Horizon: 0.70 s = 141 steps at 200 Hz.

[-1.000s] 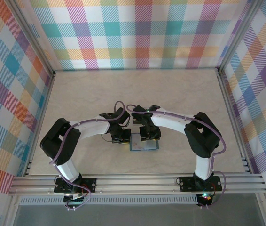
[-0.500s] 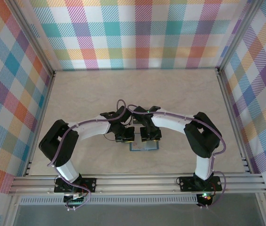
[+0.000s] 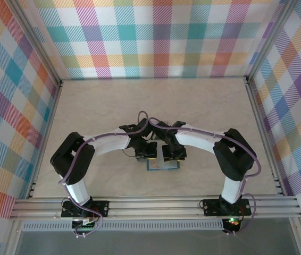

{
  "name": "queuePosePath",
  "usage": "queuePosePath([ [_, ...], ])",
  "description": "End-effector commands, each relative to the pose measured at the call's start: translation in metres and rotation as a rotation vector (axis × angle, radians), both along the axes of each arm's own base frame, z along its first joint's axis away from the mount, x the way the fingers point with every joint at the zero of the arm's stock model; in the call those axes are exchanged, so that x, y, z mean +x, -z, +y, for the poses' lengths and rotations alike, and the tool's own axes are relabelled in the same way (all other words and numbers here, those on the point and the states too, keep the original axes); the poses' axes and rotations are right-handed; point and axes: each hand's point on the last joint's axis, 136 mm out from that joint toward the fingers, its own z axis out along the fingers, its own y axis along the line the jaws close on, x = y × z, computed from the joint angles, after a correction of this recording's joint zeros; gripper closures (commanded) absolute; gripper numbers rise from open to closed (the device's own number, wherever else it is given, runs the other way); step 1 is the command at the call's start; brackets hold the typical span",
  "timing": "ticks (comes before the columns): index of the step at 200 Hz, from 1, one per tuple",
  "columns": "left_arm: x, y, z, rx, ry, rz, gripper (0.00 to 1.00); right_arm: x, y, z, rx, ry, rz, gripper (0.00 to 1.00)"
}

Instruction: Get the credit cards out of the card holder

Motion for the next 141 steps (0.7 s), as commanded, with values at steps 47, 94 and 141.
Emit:
queuePosePath([
  [47, -0.018, -0.001, -0.034, -0.018, 0.075, 0.022, 0.98, 0.012, -0.047, -0.015, 0.054, 0.056, -0.187, 0.55],
  [94, -0.024, 0.009, -0.054, -0.008, 0.119, 0.038, 0.98, 0.014, -0.072, -0.051, 0.000, 0.099, -0.292, 0.55],
  [141, -0.024, 0.024, -0.066, 0.005, 0.131, 0.053, 0.98, 0.008, -0.075, -0.069, 0.027, 0.153, -0.313, 0.55],
])
